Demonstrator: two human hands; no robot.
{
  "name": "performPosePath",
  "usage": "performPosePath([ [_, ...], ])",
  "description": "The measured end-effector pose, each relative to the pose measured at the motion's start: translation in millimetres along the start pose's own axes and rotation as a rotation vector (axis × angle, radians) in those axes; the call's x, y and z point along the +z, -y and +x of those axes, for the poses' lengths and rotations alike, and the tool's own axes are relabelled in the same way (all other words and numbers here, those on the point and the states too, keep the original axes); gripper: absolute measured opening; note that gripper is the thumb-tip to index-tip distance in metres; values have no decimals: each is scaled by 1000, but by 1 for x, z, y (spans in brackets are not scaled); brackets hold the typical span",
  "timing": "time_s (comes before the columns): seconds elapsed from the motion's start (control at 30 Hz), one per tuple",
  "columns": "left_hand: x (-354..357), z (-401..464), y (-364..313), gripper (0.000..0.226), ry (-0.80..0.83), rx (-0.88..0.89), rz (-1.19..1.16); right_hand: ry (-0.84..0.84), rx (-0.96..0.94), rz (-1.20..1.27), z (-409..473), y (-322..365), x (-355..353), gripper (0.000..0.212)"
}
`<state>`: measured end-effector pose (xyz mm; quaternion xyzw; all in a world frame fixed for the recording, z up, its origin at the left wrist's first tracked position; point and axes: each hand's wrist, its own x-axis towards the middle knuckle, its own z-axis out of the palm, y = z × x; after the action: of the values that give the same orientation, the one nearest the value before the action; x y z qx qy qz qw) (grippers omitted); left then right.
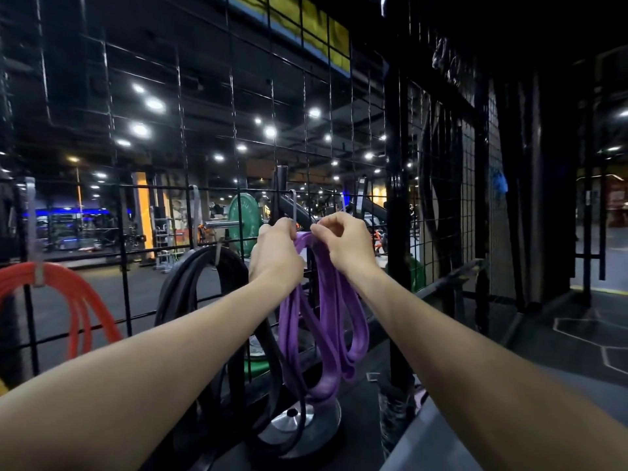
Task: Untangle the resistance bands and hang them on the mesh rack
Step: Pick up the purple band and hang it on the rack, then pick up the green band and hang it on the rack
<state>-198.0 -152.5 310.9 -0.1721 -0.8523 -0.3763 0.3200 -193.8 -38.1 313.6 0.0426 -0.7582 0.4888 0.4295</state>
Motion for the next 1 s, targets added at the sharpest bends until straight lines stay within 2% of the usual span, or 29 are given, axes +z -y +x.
performPosePath([
  [0.1, 0, -1, 0, 29, -12, 4, -5, -10, 42, -70, -7, -13, -3, 36],
  [0.17, 0, -2, 0, 31, -15, -1, -4, 95, 162, -107, -14, -26, -4, 51],
  [0.23, 0, -3, -1, 33, -13, -8, -3, 203, 230, -139, -22, -38, -4, 45],
  [0.33, 0, -4, -1, 31, -8, 1, 17, 275, 214, -225, -31, -46, -1, 27],
  [0.43, -1, -5, -1, 28, -11, 16, 49, 337, 237, -81, -36, -50, 1, 25],
  [0.53, 0, -6, 0, 26, -14, 33, 80, 307, 252, -40, -40, -53, -2, 29],
  [0.63, 2, -9, -1, 26, -16, 40, 83, 351, 261, -81, -42, -54, -1, 31],
  [0.73, 2, -13, -6, 29, 16, 49, 90, 365, 258, -145, -43, -52, -2, 46],
  [0.8, 2, -18, -8, 37, 48, 57, 97, 338, 261, -162, -45, -51, -8, 56],
  [0.87, 4, -28, -10, 48, 83, 52, 63, 342, 188, -317, -52, -46, -19, 66],
  [1.0, 13, -59, -17, 65, 52, 95, -4, 305, 123, -382, -72, -40, -47, 66],
])
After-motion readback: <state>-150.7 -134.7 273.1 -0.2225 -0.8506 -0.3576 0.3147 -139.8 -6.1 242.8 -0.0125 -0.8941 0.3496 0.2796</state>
